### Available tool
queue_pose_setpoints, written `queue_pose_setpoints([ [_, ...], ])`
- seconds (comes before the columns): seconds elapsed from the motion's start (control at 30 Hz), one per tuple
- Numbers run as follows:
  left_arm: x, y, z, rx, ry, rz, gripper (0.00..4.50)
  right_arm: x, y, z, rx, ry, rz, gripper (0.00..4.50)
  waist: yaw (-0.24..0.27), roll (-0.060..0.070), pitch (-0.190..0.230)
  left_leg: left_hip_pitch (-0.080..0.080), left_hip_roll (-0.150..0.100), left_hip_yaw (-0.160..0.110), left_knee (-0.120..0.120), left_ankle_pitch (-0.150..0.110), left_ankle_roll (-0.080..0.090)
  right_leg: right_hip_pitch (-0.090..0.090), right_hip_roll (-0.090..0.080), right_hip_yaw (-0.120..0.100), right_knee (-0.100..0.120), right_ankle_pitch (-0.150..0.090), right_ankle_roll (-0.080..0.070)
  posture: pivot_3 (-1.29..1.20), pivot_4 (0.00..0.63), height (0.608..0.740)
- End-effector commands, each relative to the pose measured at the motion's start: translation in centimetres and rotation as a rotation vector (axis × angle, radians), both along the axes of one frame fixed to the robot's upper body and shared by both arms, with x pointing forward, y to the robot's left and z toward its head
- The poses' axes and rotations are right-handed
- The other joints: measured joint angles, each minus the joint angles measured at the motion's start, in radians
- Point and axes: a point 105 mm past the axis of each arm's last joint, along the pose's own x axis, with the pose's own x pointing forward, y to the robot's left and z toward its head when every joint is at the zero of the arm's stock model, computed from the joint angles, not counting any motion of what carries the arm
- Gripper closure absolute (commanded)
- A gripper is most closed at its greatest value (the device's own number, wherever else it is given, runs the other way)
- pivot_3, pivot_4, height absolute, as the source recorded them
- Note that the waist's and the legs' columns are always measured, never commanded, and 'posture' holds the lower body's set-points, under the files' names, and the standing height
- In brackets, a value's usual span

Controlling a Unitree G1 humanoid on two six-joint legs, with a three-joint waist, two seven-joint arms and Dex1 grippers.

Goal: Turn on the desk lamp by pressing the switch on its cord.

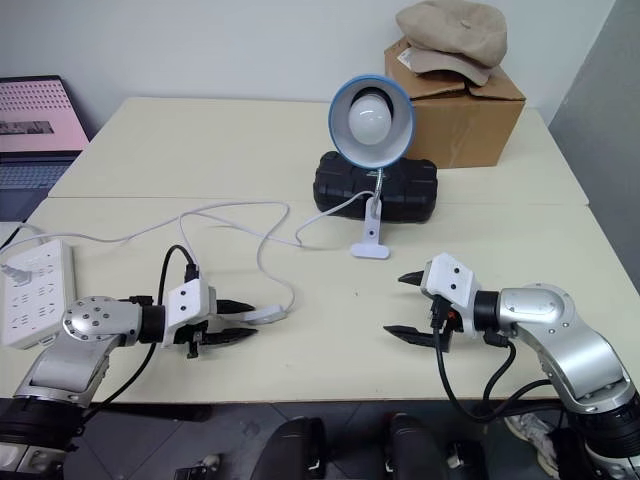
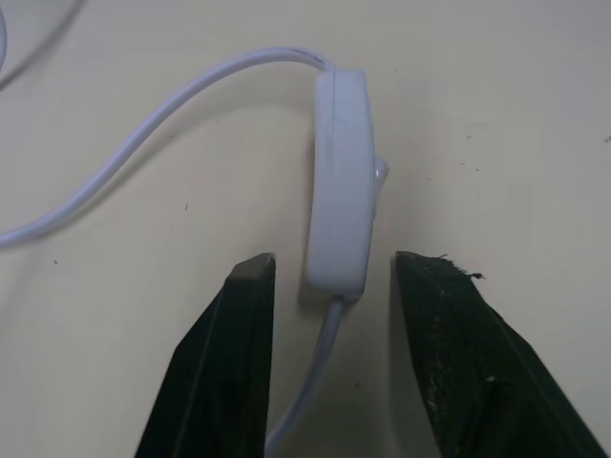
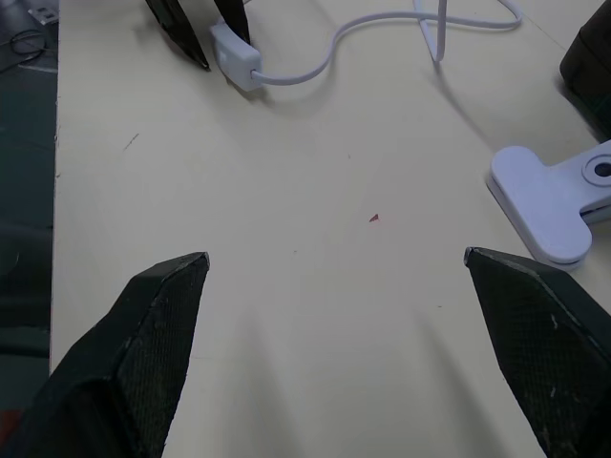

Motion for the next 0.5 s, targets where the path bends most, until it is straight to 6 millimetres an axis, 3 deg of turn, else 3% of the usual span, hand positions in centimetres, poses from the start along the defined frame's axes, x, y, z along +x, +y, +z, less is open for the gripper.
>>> queue_pose_setpoints([
  [0.03,-0.8,-1.5,0.9,-0.015,-0.01,-0.082,3.45,-0.1,0.2,1.0,0.009,-0.037,0.024,0.0,0.0,0.0,0.0,0.0,0.0,0.0,0.0,0.0,0.0,0.0,0.0,0.0,0.0,0.0,0.0,0.0,0.15,0.74],
  [0.13,-1.1,-2.3,1.6,-0.024,-0.006,-0.121,4.07,0.1,-0.1,0.9,0.006,-0.041,0.012,0.0,0.0,0.0,0.0,0.0,0.0,0.0,0.0,0.0,0.0,0.0,0.0,0.0,0.0,0.0,0.0,0.0,0.15,0.74],
  [0.33,-0.9,-4.1,2.9,-0.017,-0.019,-0.204,4.09,0.3,0.2,1.9,0.039,-0.065,0.005,0.0,0.0,0.0,0.0,0.0,0.0,-0.001,0.001,0.0,0.0,0.001,0.0,0.0,0.0,0.0,0.001,0.0,0.15,0.74],
  [0.5,0.9,-6.5,3.9,-0.002,-0.053,-0.265,4.09,0.1,1.6,3.5,0.078,-0.072,0.036,0.0,0.0,0.0,0.0,0.0,-0.001,-0.001,0.002,0.0,0.0,0.001,0.001,0.0,0.0,0.001,0.001,0.0,0.15,0.74],
])
